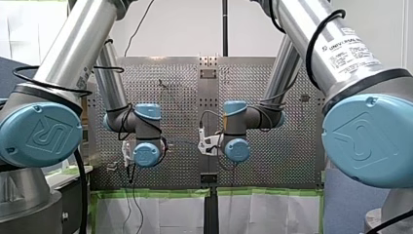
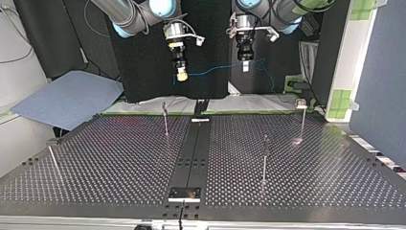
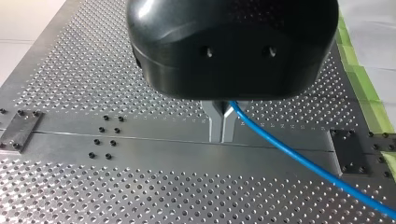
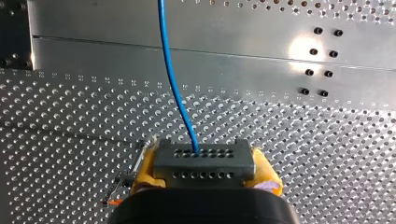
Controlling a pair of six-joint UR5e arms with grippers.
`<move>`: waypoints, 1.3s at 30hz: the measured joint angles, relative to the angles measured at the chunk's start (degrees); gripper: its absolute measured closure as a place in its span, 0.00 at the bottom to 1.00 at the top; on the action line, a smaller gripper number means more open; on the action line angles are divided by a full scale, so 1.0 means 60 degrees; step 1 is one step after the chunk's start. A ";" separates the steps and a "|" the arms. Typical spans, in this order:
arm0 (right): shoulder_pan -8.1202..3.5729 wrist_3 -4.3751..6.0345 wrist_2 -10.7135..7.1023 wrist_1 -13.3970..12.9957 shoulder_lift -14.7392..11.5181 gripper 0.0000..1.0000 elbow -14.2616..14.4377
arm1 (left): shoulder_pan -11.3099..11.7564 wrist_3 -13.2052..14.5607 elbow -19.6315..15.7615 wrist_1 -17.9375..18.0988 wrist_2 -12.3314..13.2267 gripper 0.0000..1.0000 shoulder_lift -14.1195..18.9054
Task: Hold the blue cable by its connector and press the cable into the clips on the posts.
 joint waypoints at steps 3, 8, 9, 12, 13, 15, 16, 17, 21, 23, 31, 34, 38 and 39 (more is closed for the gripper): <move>0.0000 0.0000 0.0001 0.0001 0.0000 1.00 0.0000 | 0.0000 0.0000 0.0000 0.0000 0.0000 1.00 0.0000; 0.0000 0.0000 0.0000 0.0000 0.0000 1.00 -0.0001 | 0.0000 0.0000 0.0000 0.0000 0.0000 1.00 0.0000; 0.0000 0.0000 0.0000 0.0000 0.0000 1.00 -0.0001 | 0.0000 0.0000 0.0000 0.0000 0.0000 1.00 0.0000; -0.0030 -0.0035 0.0034 0.0032 0.0036 1.00 -0.0031 | 0.0000 0.0000 0.0000 0.0000 0.0000 1.00 0.0000; -0.0049 -0.0073 0.0074 0.0070 0.0074 1.00 -0.0052 | 0.0000 0.0000 0.0000 0.0000 0.0000 1.00 0.0000; -0.0080 -0.0204 0.0204 0.0206 0.0207 1.00 -0.0088 | 0.0000 0.0000 0.0000 0.0000 0.0000 1.00 0.0000; -0.0087 -0.0266 0.0267 0.0276 0.0276 1.00 -0.0098 | 0.0000 0.0000 0.0000 0.0000 0.0000 1.00 0.0000; -0.0092 -0.0320 0.0321 0.0351 0.0352 1.00 -0.0105 | 0.0000 0.0000 0.0000 0.0000 0.0000 1.00 0.0000; -0.0100 -0.0432 0.0432 0.0760 0.0760 1.00 -0.0114 | 0.0000 0.0000 0.0000 0.0000 0.0000 1.00 0.0000; -0.0101 -0.0445 0.0444 0.0920 0.0890 1.00 -0.0114 | 0.0000 0.0000 0.0000 0.0000 0.0000 1.00 0.0000; -0.0103 -0.0454 0.0454 0.1627 0.1021 1.00 -0.0117 | 0.0000 0.0000 0.0000 0.0000 0.0000 1.00 0.0000; -0.0103 -0.0454 0.0454 0.1701 0.1023 1.00 -0.0117 | 0.0000 0.0000 0.0000 0.0000 0.0000 1.00 0.0000; -0.0108 -0.0454 0.0472 0.1742 0.1010 1.00 -0.0104 | 0.0000 0.0000 0.0000 0.0000 0.0000 1.00 0.0000; -0.0112 -0.0454 0.0513 0.1784 0.0970 1.00 -0.0091 | 0.0000 0.0000 0.0000 0.0000 0.0000 1.00 0.0000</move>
